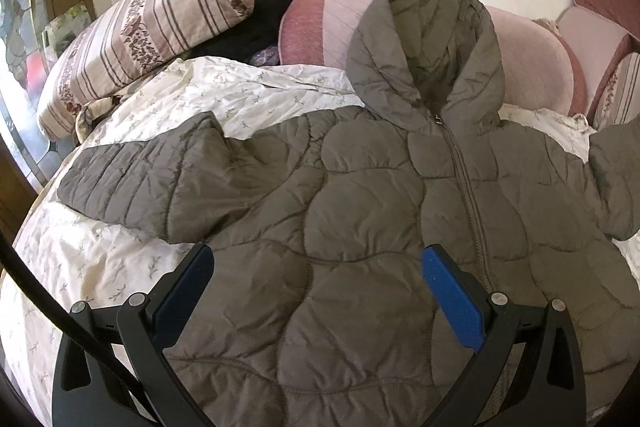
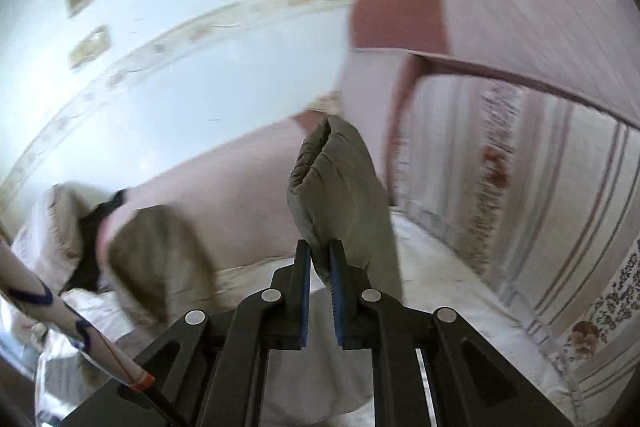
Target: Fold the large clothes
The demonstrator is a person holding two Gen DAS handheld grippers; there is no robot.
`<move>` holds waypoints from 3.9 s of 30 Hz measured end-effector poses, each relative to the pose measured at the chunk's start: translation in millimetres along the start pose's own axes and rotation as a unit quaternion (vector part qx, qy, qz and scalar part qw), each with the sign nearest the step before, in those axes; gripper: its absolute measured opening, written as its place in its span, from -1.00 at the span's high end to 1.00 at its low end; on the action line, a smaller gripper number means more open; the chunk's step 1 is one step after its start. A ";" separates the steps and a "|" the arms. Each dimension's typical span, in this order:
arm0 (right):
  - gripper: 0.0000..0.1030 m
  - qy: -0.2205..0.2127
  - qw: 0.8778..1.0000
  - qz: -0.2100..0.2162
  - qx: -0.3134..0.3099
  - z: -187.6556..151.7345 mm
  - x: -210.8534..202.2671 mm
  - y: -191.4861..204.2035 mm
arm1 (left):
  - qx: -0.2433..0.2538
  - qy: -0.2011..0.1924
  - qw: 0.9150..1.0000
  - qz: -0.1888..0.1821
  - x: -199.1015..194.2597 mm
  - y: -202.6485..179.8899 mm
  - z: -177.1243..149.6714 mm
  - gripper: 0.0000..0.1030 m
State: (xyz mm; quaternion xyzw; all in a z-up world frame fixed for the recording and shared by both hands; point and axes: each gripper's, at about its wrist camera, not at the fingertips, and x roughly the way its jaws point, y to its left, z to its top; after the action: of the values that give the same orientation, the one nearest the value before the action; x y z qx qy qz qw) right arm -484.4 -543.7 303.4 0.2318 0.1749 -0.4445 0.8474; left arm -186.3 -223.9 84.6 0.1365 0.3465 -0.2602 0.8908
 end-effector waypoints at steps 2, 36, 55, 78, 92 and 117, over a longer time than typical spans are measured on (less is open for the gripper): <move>0.80 0.002 1.000 0.024 -0.016 -4.0 -6.6 25.5 | -0.003 -0.002 1.000 0.000 -1.5 5.1 0.2 -1.00; -0.13 0.176 0.962 -0.050 -0.202 -178.1 133.6 62.7 | -0.010 0.035 0.999 -0.012 26.2 15.1 -8.0 -1.00; 0.57 0.147 0.939 -0.113 -0.289 -182.2 141.2 96.8 | -0.017 0.038 0.999 -0.026 36.8 11.7 -7.7 -1.00; 0.50 0.232 0.939 0.197 -0.161 -264.8 102.3 258.5 | -0.087 0.032 0.996 -0.011 29.1 56.7 3.9 -1.00; 0.15 0.028 0.934 0.356 -0.034 -81.8 -126.5 245.7 | -0.078 0.024 0.997 0.000 29.2 53.5 2.0 -1.00; 0.56 0.230 0.973 -0.031 -0.014 -245.2 173.1 63.8 | -0.011 0.064 0.998 -0.018 84.4 -13.7 9.3 -1.00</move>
State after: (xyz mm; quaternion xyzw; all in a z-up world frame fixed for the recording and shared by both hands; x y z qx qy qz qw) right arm -359.2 -494.0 27.7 0.3105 0.3784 -0.4028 0.7734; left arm -136.1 -270.4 32.4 0.1368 0.4080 -0.2628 0.8636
